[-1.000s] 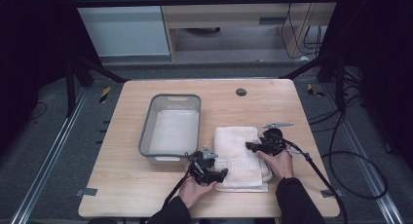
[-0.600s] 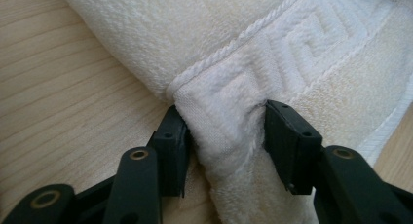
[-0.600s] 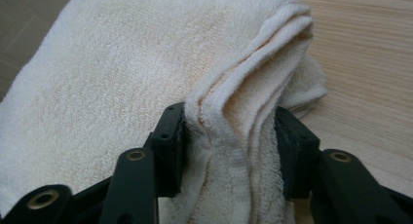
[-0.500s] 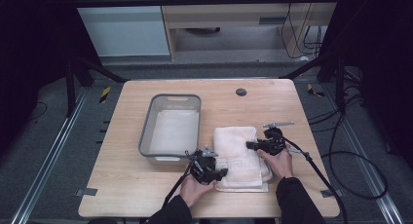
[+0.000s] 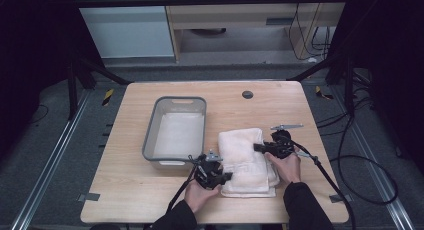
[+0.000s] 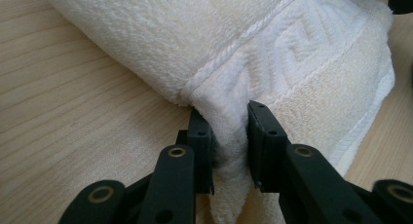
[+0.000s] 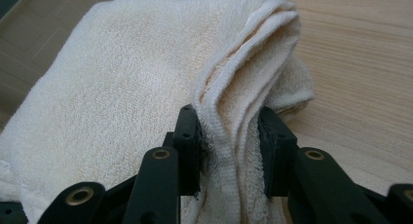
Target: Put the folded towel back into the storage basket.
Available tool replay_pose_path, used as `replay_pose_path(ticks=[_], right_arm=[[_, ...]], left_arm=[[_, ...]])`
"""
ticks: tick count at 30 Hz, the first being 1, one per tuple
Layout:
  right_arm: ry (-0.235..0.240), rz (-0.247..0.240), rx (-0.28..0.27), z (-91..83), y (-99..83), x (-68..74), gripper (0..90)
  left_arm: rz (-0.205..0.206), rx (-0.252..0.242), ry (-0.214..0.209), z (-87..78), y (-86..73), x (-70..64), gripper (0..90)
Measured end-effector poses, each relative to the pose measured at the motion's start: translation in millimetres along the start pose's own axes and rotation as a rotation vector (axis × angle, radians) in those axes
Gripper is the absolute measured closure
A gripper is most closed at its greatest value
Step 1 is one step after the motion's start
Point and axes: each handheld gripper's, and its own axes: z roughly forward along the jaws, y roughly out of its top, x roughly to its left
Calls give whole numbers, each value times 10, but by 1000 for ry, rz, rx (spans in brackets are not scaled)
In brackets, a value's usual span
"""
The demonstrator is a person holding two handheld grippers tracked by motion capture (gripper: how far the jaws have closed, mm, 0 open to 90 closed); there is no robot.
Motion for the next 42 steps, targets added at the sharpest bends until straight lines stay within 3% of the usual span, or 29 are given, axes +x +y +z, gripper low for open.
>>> replay_pose_path(ticks=[4, 11, 21, 42], right_arm=[[6, -11, -21, -84, 29, 33, 665], [21, -29, -70, -261, 77, 123, 667], [31, -68, -149, -509, 182, 309, 667], [41, -103, -243, -759, 318, 522, 667]], left_arm=[[-1, -17, -14, -55, 14, -4, 746], [34, -46, -15, -195, 49, -37, 746], [73, -112, -10, -493, 149, -127, 747], [110, -179, -1, -826, 277, -183, 748]])
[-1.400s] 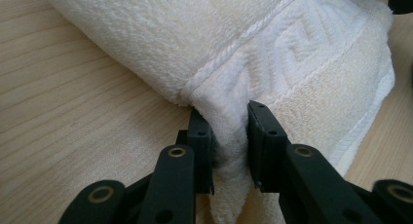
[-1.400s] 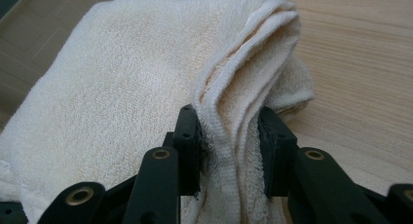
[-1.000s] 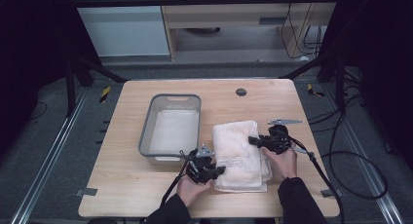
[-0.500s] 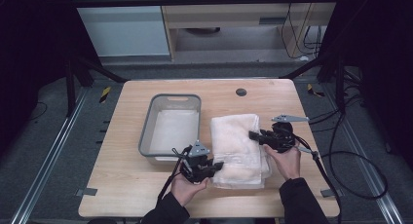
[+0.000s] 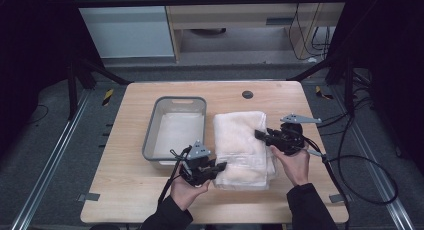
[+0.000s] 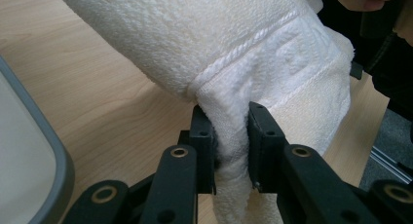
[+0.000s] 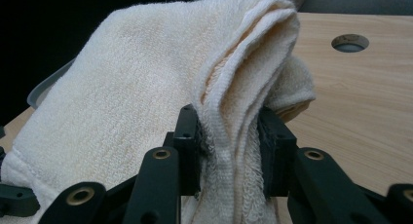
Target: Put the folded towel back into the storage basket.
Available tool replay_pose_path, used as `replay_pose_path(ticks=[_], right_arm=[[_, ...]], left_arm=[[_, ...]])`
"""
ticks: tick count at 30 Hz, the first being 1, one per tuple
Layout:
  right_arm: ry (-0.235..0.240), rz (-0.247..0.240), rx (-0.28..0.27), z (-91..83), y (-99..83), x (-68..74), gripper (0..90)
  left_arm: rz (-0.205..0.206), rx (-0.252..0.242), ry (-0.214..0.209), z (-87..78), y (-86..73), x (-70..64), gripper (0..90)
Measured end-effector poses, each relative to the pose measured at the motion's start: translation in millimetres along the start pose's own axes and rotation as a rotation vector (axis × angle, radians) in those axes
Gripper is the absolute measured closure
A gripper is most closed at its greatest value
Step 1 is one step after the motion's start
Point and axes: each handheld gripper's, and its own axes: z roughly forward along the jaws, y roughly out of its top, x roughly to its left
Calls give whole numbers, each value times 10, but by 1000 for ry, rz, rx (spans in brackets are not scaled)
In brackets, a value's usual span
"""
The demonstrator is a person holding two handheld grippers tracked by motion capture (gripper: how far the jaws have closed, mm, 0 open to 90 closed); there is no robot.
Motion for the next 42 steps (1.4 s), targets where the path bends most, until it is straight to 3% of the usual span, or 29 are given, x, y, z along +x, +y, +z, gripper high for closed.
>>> replay_pose_path(ticks=[18, 26, 42], right_arm=[[-8, -37, -55, -63, 257, 155, 668], [-7, -53, -78, -43, 470, 310, 668], [-8, -87, -98, 150, 720, 582, 668]], left_arm=[[27, -49, 19, -201, 179, 46, 748], [24, -88, 33, -381, 271, 123, 749], [4, -133, 92, -672, 309, 325, 749]])
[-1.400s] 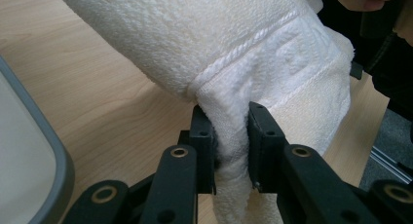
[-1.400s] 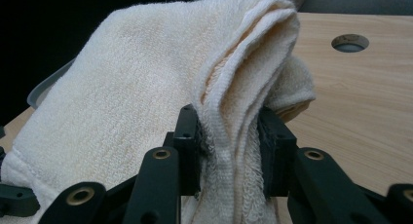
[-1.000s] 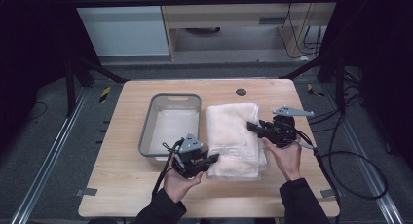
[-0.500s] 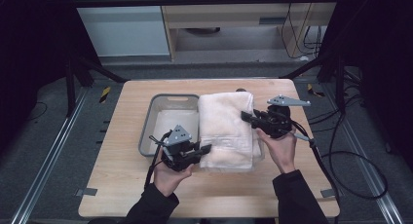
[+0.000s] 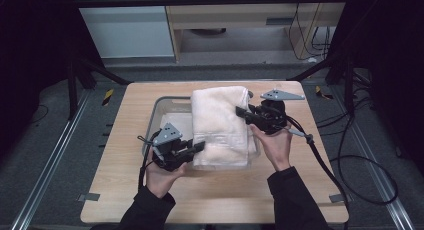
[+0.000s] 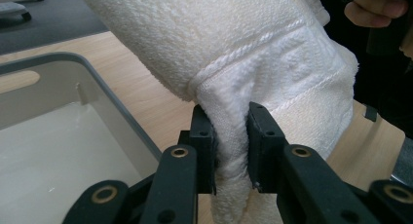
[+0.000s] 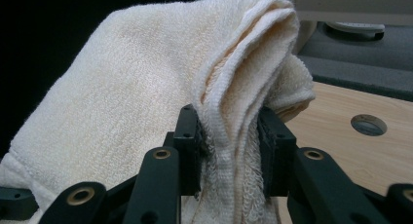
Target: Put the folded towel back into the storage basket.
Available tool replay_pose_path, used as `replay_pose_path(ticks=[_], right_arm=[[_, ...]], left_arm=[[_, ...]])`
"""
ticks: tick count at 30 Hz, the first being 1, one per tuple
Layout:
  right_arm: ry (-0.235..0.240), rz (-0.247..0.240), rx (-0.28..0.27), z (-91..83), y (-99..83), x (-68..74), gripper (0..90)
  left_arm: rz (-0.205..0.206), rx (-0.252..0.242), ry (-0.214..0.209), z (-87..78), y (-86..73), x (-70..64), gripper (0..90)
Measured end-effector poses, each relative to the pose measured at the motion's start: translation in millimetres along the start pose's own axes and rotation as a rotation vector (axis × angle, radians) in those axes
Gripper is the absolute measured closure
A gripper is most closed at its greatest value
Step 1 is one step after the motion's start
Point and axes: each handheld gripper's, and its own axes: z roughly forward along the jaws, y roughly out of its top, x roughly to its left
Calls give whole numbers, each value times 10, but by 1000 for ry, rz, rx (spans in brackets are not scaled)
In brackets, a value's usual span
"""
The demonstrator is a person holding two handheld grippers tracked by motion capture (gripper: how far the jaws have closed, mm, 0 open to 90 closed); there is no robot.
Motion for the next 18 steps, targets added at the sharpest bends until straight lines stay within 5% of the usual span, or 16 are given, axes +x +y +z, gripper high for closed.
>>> replay_pose_path(ticks=[18], right_arm=[[15, -26, -23, 323, 216, 261, 668]], left_arm=[[-38, -34, 63, -246, 31, 283, 748]])
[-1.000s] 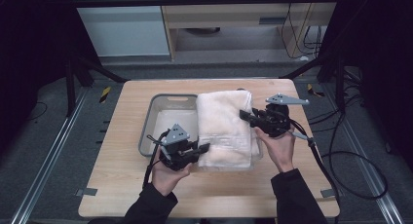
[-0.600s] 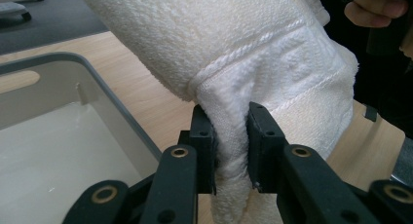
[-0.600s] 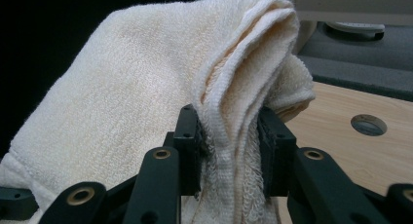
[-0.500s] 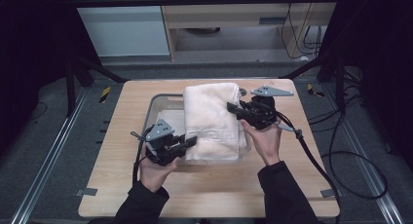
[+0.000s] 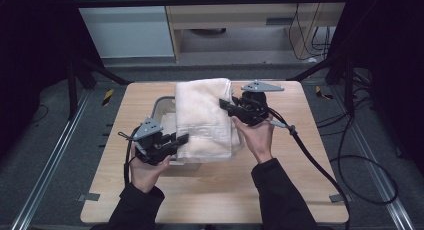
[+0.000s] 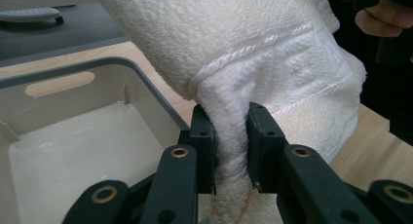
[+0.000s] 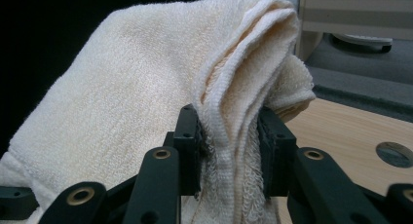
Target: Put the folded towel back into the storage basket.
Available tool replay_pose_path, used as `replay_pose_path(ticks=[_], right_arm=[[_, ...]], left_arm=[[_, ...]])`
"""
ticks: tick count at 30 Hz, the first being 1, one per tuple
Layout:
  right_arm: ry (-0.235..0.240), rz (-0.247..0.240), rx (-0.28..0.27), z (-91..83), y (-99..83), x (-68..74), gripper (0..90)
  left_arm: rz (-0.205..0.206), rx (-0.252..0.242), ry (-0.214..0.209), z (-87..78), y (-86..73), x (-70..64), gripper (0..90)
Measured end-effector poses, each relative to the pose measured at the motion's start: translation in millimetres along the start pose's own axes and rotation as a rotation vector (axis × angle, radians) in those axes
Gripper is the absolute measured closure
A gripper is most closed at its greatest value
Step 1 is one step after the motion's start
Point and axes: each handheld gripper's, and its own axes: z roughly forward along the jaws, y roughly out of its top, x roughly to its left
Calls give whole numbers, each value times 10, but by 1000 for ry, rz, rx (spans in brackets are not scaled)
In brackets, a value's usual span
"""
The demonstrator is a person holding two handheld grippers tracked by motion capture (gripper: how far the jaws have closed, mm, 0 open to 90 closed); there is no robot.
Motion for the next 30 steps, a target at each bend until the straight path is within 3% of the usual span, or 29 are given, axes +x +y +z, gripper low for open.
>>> replay_pose_path(ticks=[10, 13, 30], right_arm=[[-1, -16, -8, 207, 74, 162, 668], [5, 0, -12, 277, 64, 184, 668], [25, 2, -16, 549, 131, 332, 668]], left_arm=[[-26, -17, 52, -124, -18, 148, 748], [-33, -17, 75, -151, -32, 199, 748], [-73, -41, 134, -296, -48, 430, 750]])
